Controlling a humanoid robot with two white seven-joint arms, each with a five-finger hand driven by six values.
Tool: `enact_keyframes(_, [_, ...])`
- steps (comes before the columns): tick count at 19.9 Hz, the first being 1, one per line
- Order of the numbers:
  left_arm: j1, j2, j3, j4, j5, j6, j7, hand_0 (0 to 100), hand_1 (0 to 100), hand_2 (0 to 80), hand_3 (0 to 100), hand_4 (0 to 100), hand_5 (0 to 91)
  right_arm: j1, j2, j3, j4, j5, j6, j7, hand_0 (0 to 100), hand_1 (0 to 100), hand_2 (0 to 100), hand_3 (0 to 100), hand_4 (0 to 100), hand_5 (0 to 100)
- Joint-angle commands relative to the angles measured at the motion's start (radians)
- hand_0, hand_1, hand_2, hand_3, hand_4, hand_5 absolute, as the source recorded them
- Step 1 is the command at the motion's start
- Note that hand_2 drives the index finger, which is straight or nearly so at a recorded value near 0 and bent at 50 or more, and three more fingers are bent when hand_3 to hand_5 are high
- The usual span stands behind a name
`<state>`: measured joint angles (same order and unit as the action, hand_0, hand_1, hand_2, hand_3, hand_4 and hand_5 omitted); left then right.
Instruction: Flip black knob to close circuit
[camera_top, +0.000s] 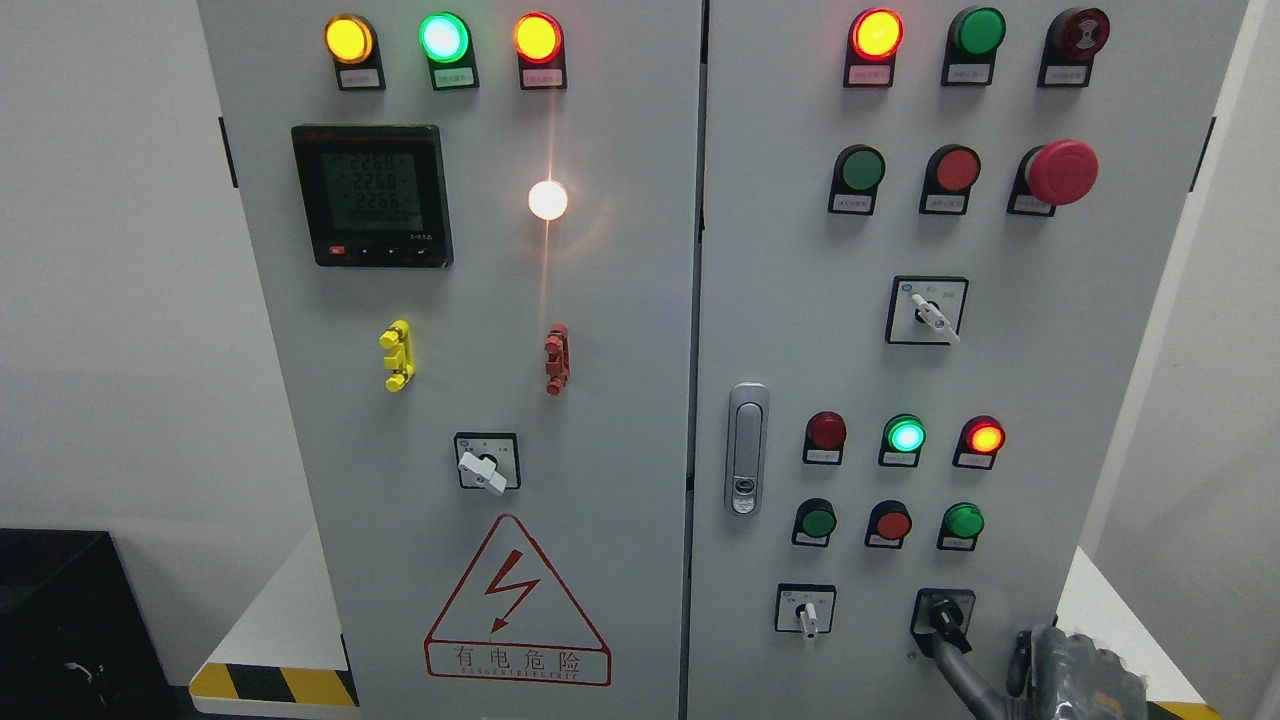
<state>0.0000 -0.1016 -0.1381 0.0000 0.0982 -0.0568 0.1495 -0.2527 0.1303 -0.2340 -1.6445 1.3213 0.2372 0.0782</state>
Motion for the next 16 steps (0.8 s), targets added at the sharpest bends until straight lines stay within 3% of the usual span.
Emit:
enact_keyframes(1, [0.021,0.0,0.0,-0.029,0.0,0.0,0.001,12,56,0.0,0,0,0.0,0.001,0.0,-0.002,-0.009,-0.007,-0.001,-0.003,0,1,84,100,99,100])
enact_keyframes(16, [0.023,0.0,0.0,-0.029,0.0,0.0,0.001,12,56,0.0,0,0,0.0,0.017,-0.001,0.018,-0.017,-0.033,-0.009,-0.003,0,1,84,100,99,100])
